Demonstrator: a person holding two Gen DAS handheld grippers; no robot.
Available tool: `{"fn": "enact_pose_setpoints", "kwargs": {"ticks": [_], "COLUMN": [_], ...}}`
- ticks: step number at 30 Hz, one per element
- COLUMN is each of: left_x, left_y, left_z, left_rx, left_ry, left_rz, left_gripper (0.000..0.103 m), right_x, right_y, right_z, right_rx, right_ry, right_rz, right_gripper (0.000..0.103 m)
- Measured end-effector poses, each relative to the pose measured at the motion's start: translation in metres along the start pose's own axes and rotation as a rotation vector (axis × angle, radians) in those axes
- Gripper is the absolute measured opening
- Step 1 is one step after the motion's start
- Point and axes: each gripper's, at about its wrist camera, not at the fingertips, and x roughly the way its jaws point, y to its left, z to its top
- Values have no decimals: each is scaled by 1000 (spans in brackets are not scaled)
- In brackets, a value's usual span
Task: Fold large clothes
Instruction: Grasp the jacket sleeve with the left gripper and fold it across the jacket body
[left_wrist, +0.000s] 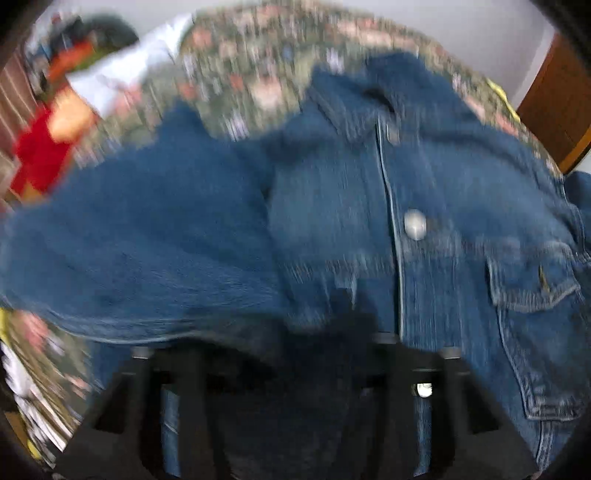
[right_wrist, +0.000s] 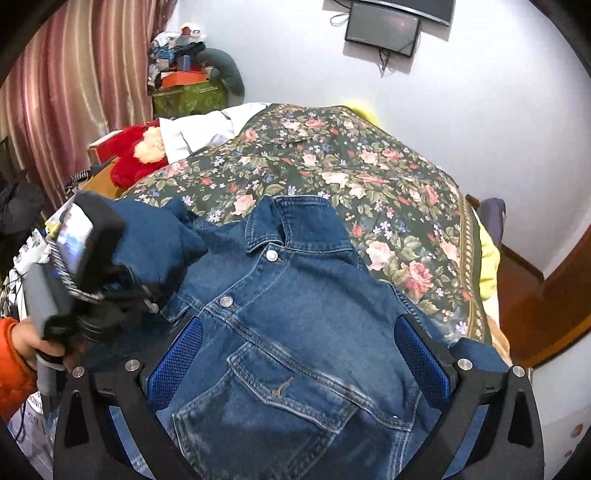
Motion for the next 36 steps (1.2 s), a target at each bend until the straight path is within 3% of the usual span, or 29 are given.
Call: {"fn": "enact_pose_setpoints", "kwargs": {"ticks": [6, 9, 15, 20, 24, 27, 28, 30, 32, 36], "left_x": [-21, -46, -79, -68, -56, -54, -53, -54, -58, -89], "left_y": [19, 45, 138, 217, 244, 245, 245, 237, 228, 197], "left_z": [-29, -42, -52, -50, -42, -29, -24, -17, -10, 4], "left_rx": [-85, -152, -379, -619, -699, -674, -659, -609, -562, -451], "left_ry": [-8, -57, -156, -169, -199, -226, -220, -223, -241, -317], "left_rz": [-74, -79, -81, -109, -125, -49, -1, 95, 156, 230], "left_gripper": [60, 70, 74, 73, 71, 53, 40, 31, 15, 12], "right_x": [-10, -9, 0, 9, 16, 20, 21, 23, 25, 23], "right_y": [-5, -7, -5, 1, 6, 7, 7, 5, 3, -5], "right_z": [-4, -3, 1, 4, 4, 5, 5, 6, 6, 4], "right_rx": [23, 38, 68, 74, 65, 62, 63, 70, 80, 100], "right_ry": [-7, -2, 16, 38, 55, 63, 66, 73, 79, 78], "right_rz": [14, 22, 46, 57, 49, 39, 37, 36, 36, 36], "right_gripper": [103, 103, 103, 103, 103, 103, 103, 103, 103, 103]}}
